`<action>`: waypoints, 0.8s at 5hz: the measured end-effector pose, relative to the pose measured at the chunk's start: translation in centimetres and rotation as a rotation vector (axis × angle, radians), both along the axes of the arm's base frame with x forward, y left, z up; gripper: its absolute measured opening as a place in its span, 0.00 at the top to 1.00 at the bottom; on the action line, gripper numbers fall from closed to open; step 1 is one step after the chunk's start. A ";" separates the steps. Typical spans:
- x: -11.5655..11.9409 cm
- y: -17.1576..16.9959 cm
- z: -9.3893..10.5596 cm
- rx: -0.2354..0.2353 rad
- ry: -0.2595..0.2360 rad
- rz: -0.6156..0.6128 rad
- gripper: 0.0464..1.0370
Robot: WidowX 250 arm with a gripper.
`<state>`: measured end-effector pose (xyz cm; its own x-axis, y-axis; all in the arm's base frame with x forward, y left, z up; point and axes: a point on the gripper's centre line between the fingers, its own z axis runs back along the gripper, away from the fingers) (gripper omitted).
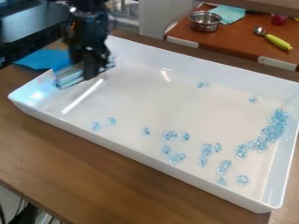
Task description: Sweep into pile
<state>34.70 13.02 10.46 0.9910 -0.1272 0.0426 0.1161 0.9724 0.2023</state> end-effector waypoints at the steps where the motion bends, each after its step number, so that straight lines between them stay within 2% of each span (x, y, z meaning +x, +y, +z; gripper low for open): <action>1: -1.8 -0.1 -0.9 -0.008 0.031 -0.033 0.67; 2: -3.4 -1.1 -0.6 -0.012 0.017 -0.068 0.67; 3: -3.9 -2.6 -1.5 -0.026 0.020 -0.097 0.67; 4: -3.8 -4.3 -2.2 -0.029 -0.015 -0.091 0.67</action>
<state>30.89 8.69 8.25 0.9746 -0.2149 0.0628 0.2010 0.9635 0.1766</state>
